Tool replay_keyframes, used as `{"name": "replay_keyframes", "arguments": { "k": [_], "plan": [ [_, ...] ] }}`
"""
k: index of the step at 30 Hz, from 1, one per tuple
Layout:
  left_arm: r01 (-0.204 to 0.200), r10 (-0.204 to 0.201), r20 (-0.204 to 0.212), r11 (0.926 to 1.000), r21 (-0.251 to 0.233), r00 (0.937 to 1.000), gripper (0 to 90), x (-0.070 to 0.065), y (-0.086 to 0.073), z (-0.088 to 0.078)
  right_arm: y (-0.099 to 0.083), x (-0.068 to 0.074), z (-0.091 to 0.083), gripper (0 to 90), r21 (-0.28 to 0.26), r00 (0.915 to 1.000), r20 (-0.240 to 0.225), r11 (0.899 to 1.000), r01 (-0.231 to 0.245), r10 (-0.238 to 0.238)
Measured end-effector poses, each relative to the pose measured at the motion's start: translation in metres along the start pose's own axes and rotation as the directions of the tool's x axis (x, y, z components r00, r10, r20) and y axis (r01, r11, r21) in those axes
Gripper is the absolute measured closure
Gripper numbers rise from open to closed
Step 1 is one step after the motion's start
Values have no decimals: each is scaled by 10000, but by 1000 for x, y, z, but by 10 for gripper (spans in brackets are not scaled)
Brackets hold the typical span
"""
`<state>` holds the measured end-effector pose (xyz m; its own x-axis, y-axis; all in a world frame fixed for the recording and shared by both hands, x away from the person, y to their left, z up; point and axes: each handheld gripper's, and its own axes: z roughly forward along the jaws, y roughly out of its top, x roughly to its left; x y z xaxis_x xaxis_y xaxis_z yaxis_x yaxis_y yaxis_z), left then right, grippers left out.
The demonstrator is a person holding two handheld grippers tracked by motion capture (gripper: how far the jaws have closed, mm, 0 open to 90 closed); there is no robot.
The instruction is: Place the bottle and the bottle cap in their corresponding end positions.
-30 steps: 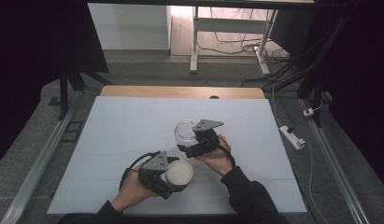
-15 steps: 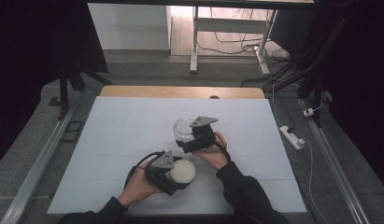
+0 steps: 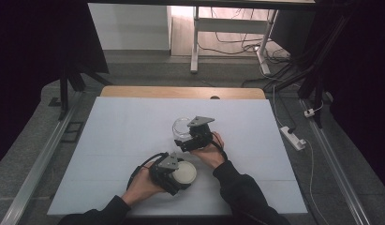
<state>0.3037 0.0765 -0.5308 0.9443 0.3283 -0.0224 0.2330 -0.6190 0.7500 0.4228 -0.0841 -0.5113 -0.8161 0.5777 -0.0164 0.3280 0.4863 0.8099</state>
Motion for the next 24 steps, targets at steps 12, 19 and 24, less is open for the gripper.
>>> {"name": "replay_keyframes", "arguments": {
  "k": [12, 19, 24],
  "plan": [
    [229, -211, -299, 9978, 616, 9993, 80, 4, -4, 11, -1, -3, 6, 69, 34, 9999, 122, 10000, -33, 33],
    [421, -391, -377, 9958, 810, 9985, 80, 5, -4, 13, -1, -5, 7, 68, -4, 9997, 230, 10000, -17, 17],
    [481, -437, -410, 9924, 1137, 9982, 79, 6, -2, 16, -1, -6, 7, 67, -23, 9997, 222, 10000, -34, 34]
  ]
}}
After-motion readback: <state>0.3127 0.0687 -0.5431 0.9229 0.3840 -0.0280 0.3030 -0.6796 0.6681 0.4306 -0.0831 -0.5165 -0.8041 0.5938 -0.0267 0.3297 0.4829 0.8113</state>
